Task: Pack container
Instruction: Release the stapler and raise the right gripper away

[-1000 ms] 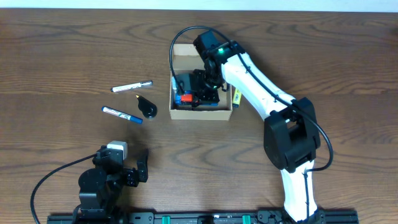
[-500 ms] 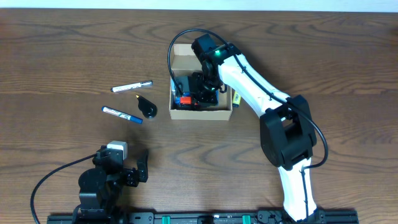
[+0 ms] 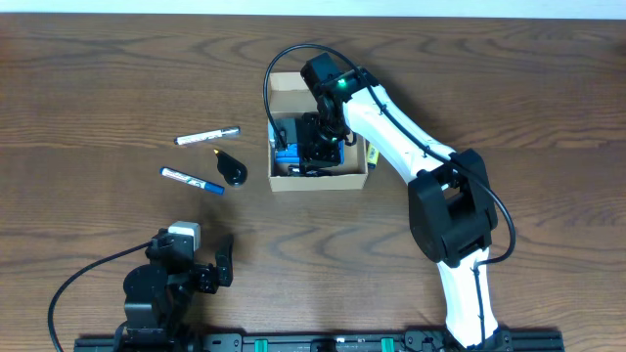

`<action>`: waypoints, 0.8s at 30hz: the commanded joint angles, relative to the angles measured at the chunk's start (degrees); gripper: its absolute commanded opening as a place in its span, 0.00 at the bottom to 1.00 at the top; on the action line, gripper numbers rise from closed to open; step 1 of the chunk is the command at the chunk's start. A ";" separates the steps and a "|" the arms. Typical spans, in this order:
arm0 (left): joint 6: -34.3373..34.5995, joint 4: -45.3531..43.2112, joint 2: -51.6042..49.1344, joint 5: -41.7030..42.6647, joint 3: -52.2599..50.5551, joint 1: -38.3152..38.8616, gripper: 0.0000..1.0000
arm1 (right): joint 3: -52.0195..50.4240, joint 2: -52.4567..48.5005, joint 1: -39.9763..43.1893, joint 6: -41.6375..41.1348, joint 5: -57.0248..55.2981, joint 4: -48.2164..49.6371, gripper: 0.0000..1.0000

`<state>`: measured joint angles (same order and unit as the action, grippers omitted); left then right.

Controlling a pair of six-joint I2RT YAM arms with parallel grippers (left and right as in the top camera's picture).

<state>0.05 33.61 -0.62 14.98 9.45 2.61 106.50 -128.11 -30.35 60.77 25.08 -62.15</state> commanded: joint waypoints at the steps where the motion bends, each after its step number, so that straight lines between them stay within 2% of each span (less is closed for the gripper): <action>1: 0.35 -0.02 0.42 -0.20 -0.50 -0.35 0.95 | 3.56 -0.74 -0.44 -3.98 1.31 -0.35 0.34; 8: 0.35 -0.02 0.42 -0.20 -0.50 -0.35 0.95 | 20.26 -0.02 1.97 -17.53 1.25 -5.42 0.33; 13: 0.37 -0.02 0.42 -0.20 -0.50 -0.35 0.95 | 29.86 0.83 5.33 -29.70 1.31 -11.85 0.41; 14: 0.35 -0.02 0.42 -0.17 -0.50 -0.35 0.95 | 31.26 0.96 6.12 -32.76 1.31 -13.31 0.47; 16: 0.35 -0.02 0.42 -0.20 -0.50 -0.35 0.95 | 33.16 1.09 7.65 -39.78 1.29 -16.20 0.46; 17: 0.37 -0.02 0.42 -0.20 -0.50 -0.35 0.95 | 33.40 1.09 8.11 -41.53 1.33 -16.57 0.51; 18: 0.35 -0.02 0.42 -0.20 -0.50 -0.35 0.95 | 33.40 1.09 8.55 -43.12 1.29 -16.87 0.79; 19: 0.37 -0.02 0.42 -0.20 -0.50 -0.35 0.95 | 33.38 1.09 9.07 -44.13 1.29 -17.57 0.99; 22: 0.35 -0.02 0.42 -0.20 -0.50 -0.35 0.95 | 33.38 1.09 9.77 -44.33 1.09 -19.74 0.99; 24: 0.35 -0.02 0.42 -0.20 -0.50 -0.35 0.95 | 33.38 1.09 10.23 -49.68 -2.91 -20.46 0.99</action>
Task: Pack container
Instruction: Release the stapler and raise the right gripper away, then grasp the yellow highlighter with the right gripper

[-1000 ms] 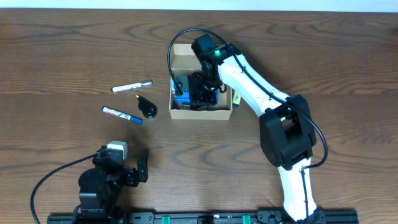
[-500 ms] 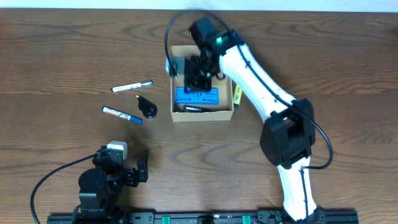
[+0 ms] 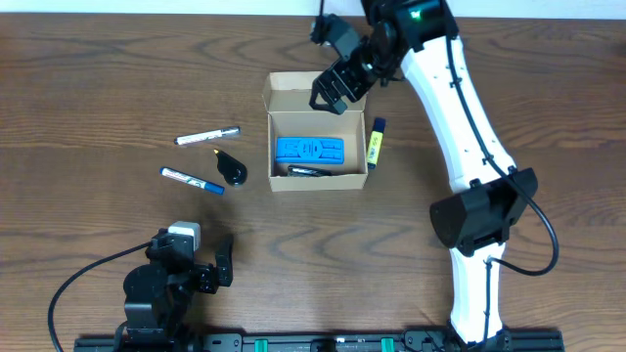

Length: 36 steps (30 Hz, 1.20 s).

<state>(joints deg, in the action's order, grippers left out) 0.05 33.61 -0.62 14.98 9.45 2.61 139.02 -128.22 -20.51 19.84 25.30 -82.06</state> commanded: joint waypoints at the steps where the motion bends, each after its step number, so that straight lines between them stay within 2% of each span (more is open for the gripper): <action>1: 0.35 -0.02 0.42 -0.20 -0.50 -0.35 0.95 | 0.85 1.20 0.63 -13.55 -6.86 -0.72 0.99; 4: 0.35 -0.02 0.42 -0.17 -0.50 -0.35 0.95 | 0.85 1.20 1.38 -29.59 -23.39 -3.32 0.99; 11: 0.35 -0.02 0.42 -0.20 -0.50 -0.35 0.95 | 0.35 1.20 2.75 -47.23 -38.45 -9.40 0.99; 16: 0.37 -0.02 0.42 -0.20 -0.50 -0.35 0.95 | -3.45 1.20 3.54 -49.57 -39.45 -7.80 0.99; 22: 0.35 -0.02 0.42 -0.20 -0.50 -0.35 0.95 | -15.47 1.20 5.44 -51.10 -34.86 0.90 0.99; 30: 0.37 -0.02 0.42 -0.20 -0.50 -0.35 0.95 | -24.72 1.20 6.49 -51.19 -31.47 9.16 0.99; 36: 0.35 -0.02 0.42 -0.17 -0.50 -0.35 0.95 | -33.03 1.20 6.34 -50.42 -25.62 19.61 0.93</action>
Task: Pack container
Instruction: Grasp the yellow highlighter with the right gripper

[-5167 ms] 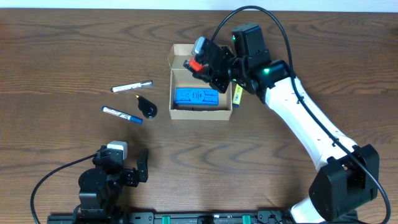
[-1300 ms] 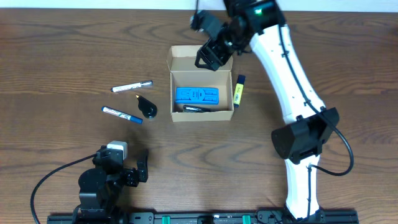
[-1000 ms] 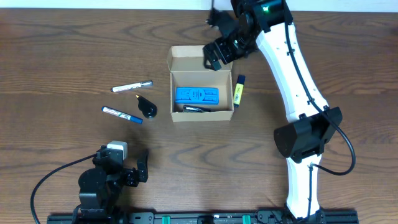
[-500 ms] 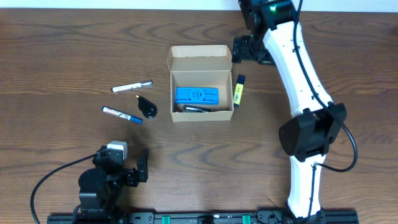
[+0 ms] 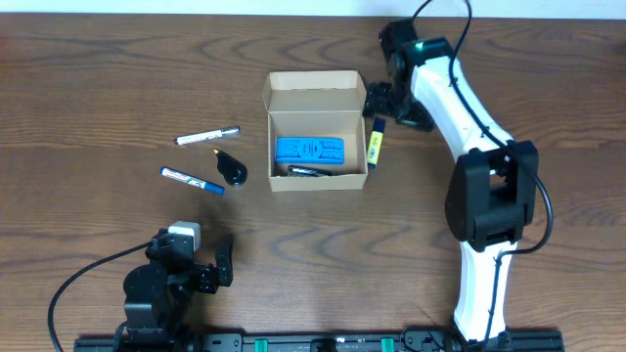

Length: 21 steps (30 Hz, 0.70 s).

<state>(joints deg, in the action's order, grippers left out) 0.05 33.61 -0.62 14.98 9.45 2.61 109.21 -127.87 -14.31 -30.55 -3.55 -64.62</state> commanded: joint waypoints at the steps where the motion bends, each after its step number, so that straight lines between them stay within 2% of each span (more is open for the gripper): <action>1: 0.35 -0.02 0.42 -0.17 -0.50 -0.35 0.95 | -4.17 0.85 0.11 -0.02 3.34 3.28 0.91; 6: 0.35 -0.02 0.42 -0.17 -0.50 -0.35 0.95 | -7.91 0.85 0.02 1.05 3.63 7.43 0.79; 9: 0.35 -0.02 0.42 -0.17 -0.50 -0.35 0.95 | -10.01 0.83 0.02 1.46 3.65 10.10 0.75; 17: 0.37 -0.02 0.42 -0.20 -0.50 -0.35 0.95 | -13.55 0.83 0.04 3.80 3.76 12.04 0.73; 21: 0.35 -0.02 0.42 -0.20 -0.50 -0.35 0.95 | -13.77 0.83 0.07 5.16 3.50 12.48 0.59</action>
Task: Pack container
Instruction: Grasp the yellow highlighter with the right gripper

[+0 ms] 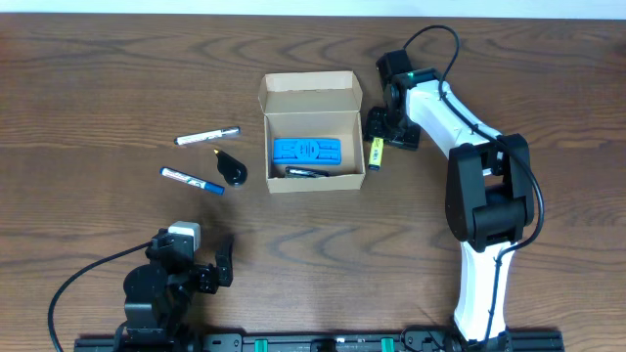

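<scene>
The open cardboard box (pixel 357 137) stands at the table's middle back, flap up. A blue case (pixel 305 149) and a small dark item (pixel 303 172) lie inside. A yellow highlighter (pixel 374 156) lies just outside the box's right wall. My right gripper (pixel 380 127) is low over its dark upper end, with its fingers apart. Left of the box lie a white marker (pixel 207 135), a black item (pixel 232 169) and a blue-and-white pen (pixel 192 180). My left gripper (pixel 223 264) rests open near the front edge, holding nothing.
The right arm (pixel 460 117) reaches in from the front right and bends over the table's right side. The left arm's base and cable (pixel 147 293) sit at the front left. Bare wood lies between the loose items and the left gripper.
My right gripper has moved a little toward the front and down, from beside the box's back right corner onto the highlighter's upper end. The highlighter, the box and the left arm look unmoved.
First my right gripper was down inside the box, over the blue case. Then it was raised behind the box, with the blue case lying inside. Later it stood at the box's right, near the highlighter, and now it is at the highlighter's top end.
</scene>
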`<action>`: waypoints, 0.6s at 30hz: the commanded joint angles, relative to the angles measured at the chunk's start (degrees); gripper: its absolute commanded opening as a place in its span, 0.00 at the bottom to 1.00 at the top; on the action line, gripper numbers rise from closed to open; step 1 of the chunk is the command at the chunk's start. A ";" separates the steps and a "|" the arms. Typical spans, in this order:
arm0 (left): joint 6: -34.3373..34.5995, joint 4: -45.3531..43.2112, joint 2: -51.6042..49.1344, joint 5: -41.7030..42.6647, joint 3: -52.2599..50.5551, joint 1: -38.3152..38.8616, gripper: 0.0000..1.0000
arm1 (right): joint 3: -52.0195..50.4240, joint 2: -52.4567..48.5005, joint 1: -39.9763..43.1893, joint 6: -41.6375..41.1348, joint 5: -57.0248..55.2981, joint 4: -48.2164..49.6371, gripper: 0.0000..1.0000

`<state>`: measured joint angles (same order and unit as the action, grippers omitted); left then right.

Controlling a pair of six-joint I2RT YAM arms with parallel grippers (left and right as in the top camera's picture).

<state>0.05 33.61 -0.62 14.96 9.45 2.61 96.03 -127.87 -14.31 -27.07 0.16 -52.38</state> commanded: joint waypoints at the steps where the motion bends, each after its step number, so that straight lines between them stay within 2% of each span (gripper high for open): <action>1: 0.35 -0.02 0.42 -0.15 -0.50 -0.35 0.95 | -0.59 0.83 0.22 1.68 -0.26 0.13 0.55; 6: 0.37 -0.02 0.42 -0.15 -0.50 -0.35 0.95 | -0.59 0.83 1.09 1.92 -0.35 -0.31 0.45; 18: 0.35 -0.02 0.42 -0.15 -0.50 -0.35 0.95 | 1.22 0.87 1.66 2.51 -0.74 -2.03 0.04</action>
<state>0.05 33.61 -0.62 14.98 9.45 2.61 96.07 -127.85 -13.47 -24.82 0.05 -53.34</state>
